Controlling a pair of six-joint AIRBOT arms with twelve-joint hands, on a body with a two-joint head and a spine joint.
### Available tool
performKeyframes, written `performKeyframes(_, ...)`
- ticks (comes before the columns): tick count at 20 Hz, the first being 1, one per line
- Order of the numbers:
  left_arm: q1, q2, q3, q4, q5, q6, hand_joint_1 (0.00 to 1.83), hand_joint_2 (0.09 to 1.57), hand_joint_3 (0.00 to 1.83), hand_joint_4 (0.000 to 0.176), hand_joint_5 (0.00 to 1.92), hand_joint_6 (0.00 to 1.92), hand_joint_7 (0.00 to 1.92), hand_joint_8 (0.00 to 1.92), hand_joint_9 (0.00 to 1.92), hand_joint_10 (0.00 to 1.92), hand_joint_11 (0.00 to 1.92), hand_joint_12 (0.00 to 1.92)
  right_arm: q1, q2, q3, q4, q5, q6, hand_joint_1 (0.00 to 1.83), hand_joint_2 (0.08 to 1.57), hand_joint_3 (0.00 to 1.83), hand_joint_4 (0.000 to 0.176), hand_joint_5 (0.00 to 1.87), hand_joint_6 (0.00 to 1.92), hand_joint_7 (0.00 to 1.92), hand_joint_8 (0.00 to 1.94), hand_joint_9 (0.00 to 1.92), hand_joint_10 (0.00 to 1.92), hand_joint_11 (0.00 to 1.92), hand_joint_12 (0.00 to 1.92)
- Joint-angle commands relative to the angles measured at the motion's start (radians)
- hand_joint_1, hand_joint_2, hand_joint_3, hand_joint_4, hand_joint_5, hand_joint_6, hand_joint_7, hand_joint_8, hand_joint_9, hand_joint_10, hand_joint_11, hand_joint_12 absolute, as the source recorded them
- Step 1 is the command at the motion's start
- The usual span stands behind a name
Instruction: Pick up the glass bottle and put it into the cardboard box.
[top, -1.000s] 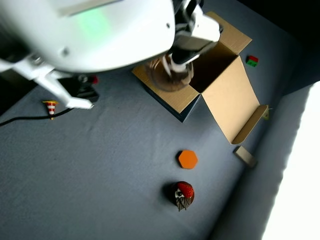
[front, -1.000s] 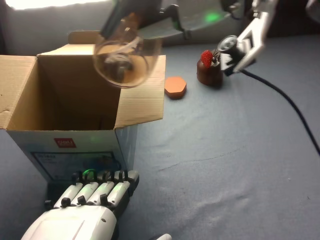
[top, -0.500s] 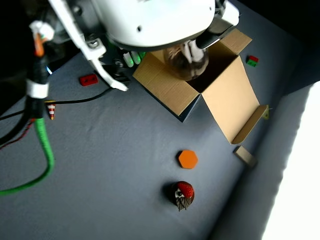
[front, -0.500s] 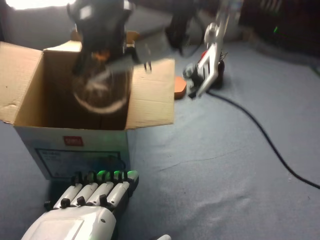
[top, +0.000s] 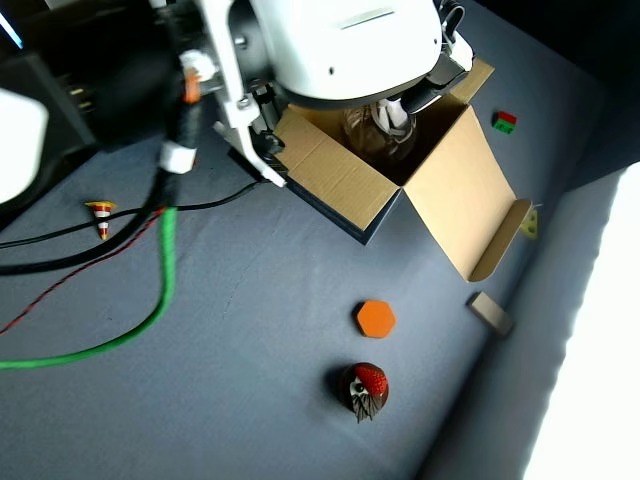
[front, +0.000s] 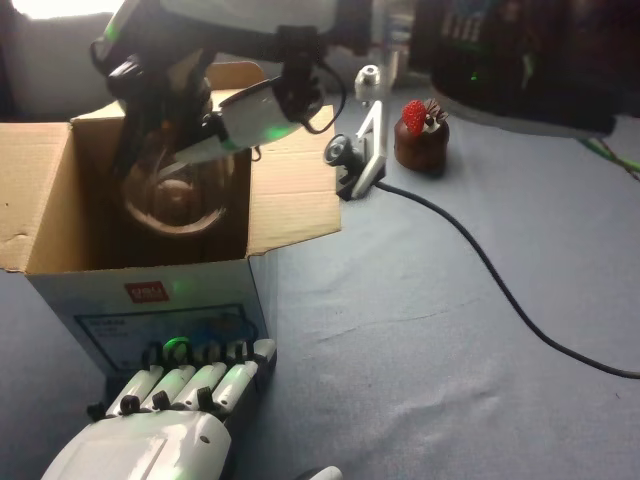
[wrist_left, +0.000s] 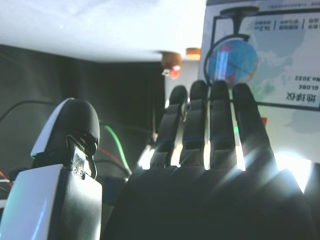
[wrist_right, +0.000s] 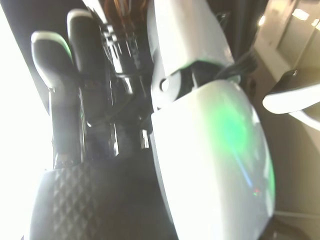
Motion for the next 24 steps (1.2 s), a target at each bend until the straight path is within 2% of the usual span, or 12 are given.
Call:
performKeyframes(1, 0.001, -0.007, 0.002, 0.079, -0.076, -0.007, 0.14, 1.21, 0.00, 0.000, 0.09, 0.00, 0.11, 0.00, 0.06, 0.00, 0.00, 0.00, 0.024, -0.003, 0.008, 0.017, 0.090, 0.012, 1.39, 1.09, 0.00, 0.000, 0.90, 1.01, 1.17, 0.71, 0.94, 1.22, 0.68, 1.59)
performKeyframes(5, 0.003, -0.009, 0.003, 0.079, -0.076, -0.007, 0.13, 1.22, 0.00, 0.000, 0.09, 0.00, 0.10, 0.00, 0.06, 0.01, 0.00, 0.00, 0.019, -0.051, 0.028, -0.037, 0.069, 0.014, 1.39, 1.09, 0.00, 0.000, 0.90, 1.01, 1.16, 0.71, 0.95, 1.22, 0.69, 1.59)
performKeyframes(10, 0.005, -0.009, 0.005, 0.079, -0.076, -0.012, 0.11, 1.22, 0.00, 0.000, 0.09, 0.01, 0.10, 0.00, 0.06, 0.00, 0.00, 0.00, -0.015, -0.104, 0.057, -0.039, 0.047, -0.041, 1.39, 1.09, 0.00, 0.000, 0.89, 1.01, 1.15, 0.73, 0.94, 1.23, 0.68, 1.61)
performKeyframes(14, 0.008, -0.007, 0.006, 0.079, -0.076, -0.012, 0.09, 1.23, 0.00, 0.000, 0.09, 0.01, 0.10, 0.00, 0.05, 0.00, 0.00, 0.00, -0.035, -0.121, 0.077, 0.002, 0.025, -0.047, 1.39, 1.09, 0.00, 0.000, 0.89, 1.02, 1.16, 0.73, 0.93, 1.23, 0.71, 1.60)
performKeyframes(17, 0.009, -0.007, 0.007, 0.079, -0.076, -0.016, 0.12, 1.22, 0.00, 0.000, 0.10, 0.01, 0.12, 0.01, 0.07, 0.01, 0.00, 0.00, -0.039, -0.124, 0.078, 0.063, 0.021, -0.132, 1.39, 1.09, 0.00, 0.000, 0.89, 1.02, 1.16, 0.72, 0.94, 1.22, 0.71, 1.59)
performKeyframes(21, 0.010, -0.007, 0.006, 0.079, -0.076, -0.016, 0.08, 1.23, 0.00, 0.000, 0.07, 0.00, 0.09, 0.00, 0.04, 0.00, 0.00, 0.00, -0.039, -0.131, 0.082, 0.081, 0.011, -0.172, 1.39, 1.08, 0.00, 0.000, 0.90, 1.01, 1.17, 0.69, 0.95, 1.21, 0.70, 1.59)
performKeyframes(24, 0.011, -0.007, 0.005, 0.079, -0.076, -0.016, 0.12, 1.21, 0.00, 0.000, 0.07, 0.00, 0.09, 0.00, 0.05, 0.00, 0.00, 0.00, -0.038, -0.133, 0.083, 0.102, 0.008, -0.211, 1.39, 1.09, 0.00, 0.000, 0.90, 1.00, 1.17, 0.71, 0.94, 1.22, 0.69, 1.59)
